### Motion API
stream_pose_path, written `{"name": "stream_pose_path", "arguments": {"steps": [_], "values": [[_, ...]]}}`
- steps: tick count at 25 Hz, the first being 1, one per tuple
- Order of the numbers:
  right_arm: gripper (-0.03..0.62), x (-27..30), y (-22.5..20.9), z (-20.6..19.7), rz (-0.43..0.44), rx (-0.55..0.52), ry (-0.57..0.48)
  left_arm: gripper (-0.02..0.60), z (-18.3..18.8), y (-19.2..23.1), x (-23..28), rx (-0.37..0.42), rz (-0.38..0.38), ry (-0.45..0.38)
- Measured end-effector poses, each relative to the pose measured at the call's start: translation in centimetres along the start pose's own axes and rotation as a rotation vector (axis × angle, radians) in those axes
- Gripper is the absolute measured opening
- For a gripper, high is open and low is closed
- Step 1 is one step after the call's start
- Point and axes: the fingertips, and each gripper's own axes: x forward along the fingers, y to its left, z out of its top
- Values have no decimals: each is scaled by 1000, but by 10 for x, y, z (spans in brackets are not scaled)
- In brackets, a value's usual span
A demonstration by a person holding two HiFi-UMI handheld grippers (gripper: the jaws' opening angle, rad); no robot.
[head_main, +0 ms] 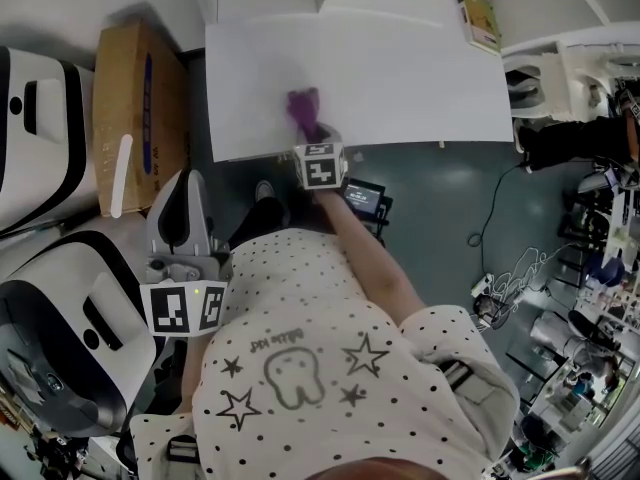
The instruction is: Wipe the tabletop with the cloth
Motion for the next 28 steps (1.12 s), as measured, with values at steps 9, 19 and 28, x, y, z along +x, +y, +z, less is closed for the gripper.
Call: {"name": "stream_pose_path", "arguments": {"steps": [9,19,28], "values": [[61,6,13,0,16,8,1,-5,2,7,-3,-3,13,-4],[61,8,34,3,53,-22,8,-5,5,12,-7,-5,18,-10],[61,10,55,9,84,-28,10,-5,7,26,-16,-10,50,-14]]}}
